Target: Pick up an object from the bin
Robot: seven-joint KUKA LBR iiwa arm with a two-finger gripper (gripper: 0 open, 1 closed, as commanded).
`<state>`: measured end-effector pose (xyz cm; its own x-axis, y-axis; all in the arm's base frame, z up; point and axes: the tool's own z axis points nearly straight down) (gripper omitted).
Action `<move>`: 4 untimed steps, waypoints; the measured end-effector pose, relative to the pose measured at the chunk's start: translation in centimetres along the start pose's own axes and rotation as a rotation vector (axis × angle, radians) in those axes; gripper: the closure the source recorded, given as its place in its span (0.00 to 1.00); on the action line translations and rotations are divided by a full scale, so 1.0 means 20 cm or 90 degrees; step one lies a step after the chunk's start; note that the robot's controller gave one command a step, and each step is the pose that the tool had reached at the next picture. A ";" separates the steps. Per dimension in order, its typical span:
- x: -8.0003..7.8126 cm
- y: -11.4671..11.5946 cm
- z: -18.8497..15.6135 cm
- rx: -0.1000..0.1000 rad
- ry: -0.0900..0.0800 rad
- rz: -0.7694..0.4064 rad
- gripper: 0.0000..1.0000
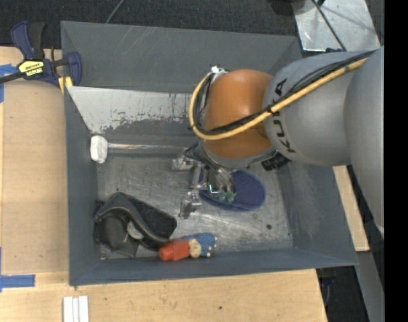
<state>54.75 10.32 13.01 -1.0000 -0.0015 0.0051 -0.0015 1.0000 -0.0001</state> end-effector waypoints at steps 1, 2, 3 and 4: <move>0.16 -0.64 0.16 0.002 -0.007 -0.098 0.00; 0.14 -0.62 0.14 0.000 -0.014 -0.099 1.00; 0.16 -0.62 0.16 0.000 -0.005 -0.099 0.00; 0.14 -0.62 0.14 0.000 -0.013 -0.099 1.00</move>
Offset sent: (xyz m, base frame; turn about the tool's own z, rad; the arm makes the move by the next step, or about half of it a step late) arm -0.0329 -0.1232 -0.0322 -0.1588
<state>51.91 -2.02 10.17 -0.9876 -0.1561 -0.0157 -0.1561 0.9877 -0.0013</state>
